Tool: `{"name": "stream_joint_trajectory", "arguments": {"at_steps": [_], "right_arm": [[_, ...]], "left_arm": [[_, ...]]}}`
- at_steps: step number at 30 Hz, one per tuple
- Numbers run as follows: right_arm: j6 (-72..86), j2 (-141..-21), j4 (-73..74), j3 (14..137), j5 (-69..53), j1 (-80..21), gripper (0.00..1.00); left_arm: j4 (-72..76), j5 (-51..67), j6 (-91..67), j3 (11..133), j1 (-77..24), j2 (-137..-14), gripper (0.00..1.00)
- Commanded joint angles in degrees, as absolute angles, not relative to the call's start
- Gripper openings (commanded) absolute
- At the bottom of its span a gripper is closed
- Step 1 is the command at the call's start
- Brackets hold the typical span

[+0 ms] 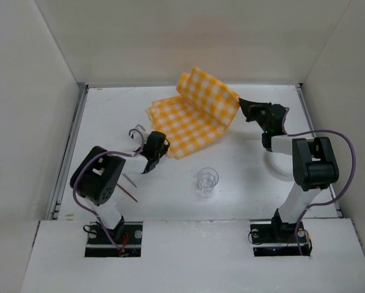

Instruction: Set the dinner table for one person

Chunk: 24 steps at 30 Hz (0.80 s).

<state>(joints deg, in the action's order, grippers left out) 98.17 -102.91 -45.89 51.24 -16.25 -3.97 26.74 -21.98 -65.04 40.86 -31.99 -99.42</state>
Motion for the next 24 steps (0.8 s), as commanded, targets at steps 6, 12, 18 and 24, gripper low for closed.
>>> {"name": "stream_joint_trajectory", "arguments": {"at_steps": [6, 12, 18, 24], "right_arm": [[103.81, -101.26, -47.64, 42.03, -11.34, -1.89, 0.04], [96.17, -93.62, -43.87, 31.66, -5.72, -1.01, 0.14], [88.61, -87.38, -40.35, 25.5, -4.39, -1.27, 0.53], [74.74, -74.82, -25.08, 25.92, 1.73, -0.22, 0.79]], "left_arm": [[23.04, -22.86, -58.72, 35.33, -23.08, -88.16, 0.02], [19.52, -19.08, -54.41, 39.8, -17.36, -89.55, 0.06], [15.57, -17.41, -49.14, 47.71, -16.48, -93.25, 0.08], [9.15, -18.71, -44.39, 45.89, -21.83, -84.75, 0.36]]}}
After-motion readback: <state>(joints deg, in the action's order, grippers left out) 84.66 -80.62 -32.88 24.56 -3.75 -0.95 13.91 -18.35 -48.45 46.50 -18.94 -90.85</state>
